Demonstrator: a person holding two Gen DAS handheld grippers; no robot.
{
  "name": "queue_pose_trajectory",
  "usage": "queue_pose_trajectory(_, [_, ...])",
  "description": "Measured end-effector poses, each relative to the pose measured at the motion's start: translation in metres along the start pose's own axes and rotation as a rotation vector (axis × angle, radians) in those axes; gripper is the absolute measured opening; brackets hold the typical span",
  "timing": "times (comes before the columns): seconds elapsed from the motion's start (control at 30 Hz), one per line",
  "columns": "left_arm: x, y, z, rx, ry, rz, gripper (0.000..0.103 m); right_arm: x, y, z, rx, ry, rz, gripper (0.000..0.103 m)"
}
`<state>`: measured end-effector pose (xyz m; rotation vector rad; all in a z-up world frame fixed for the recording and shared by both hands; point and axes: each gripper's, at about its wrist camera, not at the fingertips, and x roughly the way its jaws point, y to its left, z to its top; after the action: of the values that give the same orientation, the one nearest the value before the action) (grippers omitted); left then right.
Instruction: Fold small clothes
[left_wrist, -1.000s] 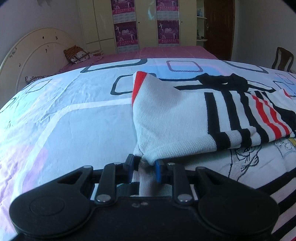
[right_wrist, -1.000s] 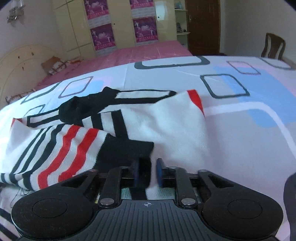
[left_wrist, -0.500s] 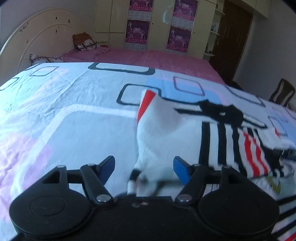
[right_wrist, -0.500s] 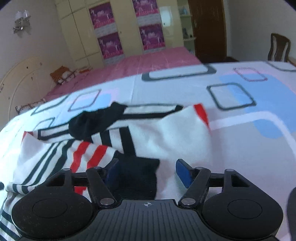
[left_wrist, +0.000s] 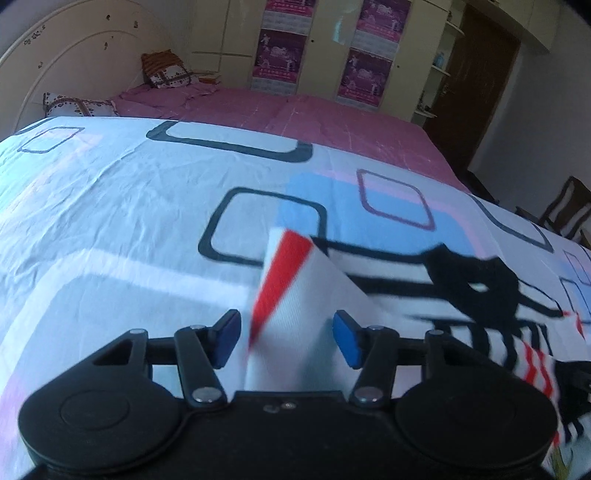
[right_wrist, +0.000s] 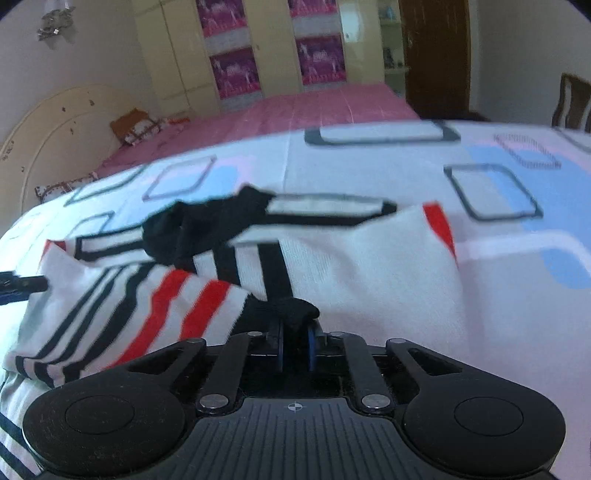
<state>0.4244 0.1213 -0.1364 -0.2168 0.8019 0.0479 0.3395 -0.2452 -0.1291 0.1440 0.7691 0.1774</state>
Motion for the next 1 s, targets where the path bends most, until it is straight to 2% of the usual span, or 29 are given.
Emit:
queue_pose_trajectory(0.07, [0.010, 0.004, 0.005, -0.020, 0.001, -0.004, 0.045, -0.003, 0.001, 0.001, -0.011, -0.021, -0.001, 0.011])
queue_pose_trajectory(0.13, [0.019, 0.007, 0.010, -0.032, -0.007, 0.000, 0.030, 0.004, -0.002, -0.003, -0.017, 0.005, -0.017, 0.011])
queue_pose_trajectory(0.17, [0.023, 0.007, 0.010, -0.030, -0.015, 0.013, 0.018, 0.009, -0.004, -0.006, -0.022, 0.023, -0.036, 0.011])
queue_pose_trajectory(0.23, [0.028, 0.011, 0.009, -0.036, -0.038, 0.038, 0.015, 0.013, -0.009, -0.009, -0.002, 0.038, -0.064, 0.010])
queue_pose_trajectory(0.3, [0.029, 0.013, 0.005, -0.048, -0.065, 0.051, 0.014, 0.003, -0.005, -0.004, 0.001, -0.005, -0.041, 0.010])
queue_pose_trajectory(0.37, [0.029, 0.012, 0.003, -0.040, -0.087, 0.065, 0.014, 0.002, 0.005, -0.001, -0.074, -0.019, -0.051, 0.009])
queue_pose_trajectory(0.43, [0.033, 0.012, 0.001, -0.026, -0.104, 0.081, 0.015, 0.018, 0.005, -0.004, -0.112, 0.034, -0.095, 0.009])
queue_pose_trajectory(0.57, [0.031, 0.012, 0.003, -0.022, -0.100, 0.103, 0.025, 0.018, -0.001, -0.007, -0.092, 0.036, -0.108, 0.010])
queue_pose_trajectory(0.63, [0.028, 0.012, 0.006, -0.024, -0.092, 0.111, 0.029, 0.011, -0.004, -0.006, -0.080, 0.002, -0.131, 0.010])
queue_pose_trajectory(0.8, [0.017, 0.008, 0.009, -0.020, -0.082, 0.116, 0.028, -0.006, -0.003, 0.006, -0.052, -0.066, -0.119, 0.010])
queue_pose_trajectory(0.9, [0.004, 0.001, 0.009, 0.002, -0.106, 0.102, 0.028, -0.006, 0.007, 0.012, -0.081, -0.067, -0.088, 0.010])
queue_pose_trajectory(1.0, [-0.011, -0.009, 0.008, 0.034, -0.125, 0.081, 0.033, -0.001, 0.018, 0.012, -0.092, -0.057, -0.057, 0.010])
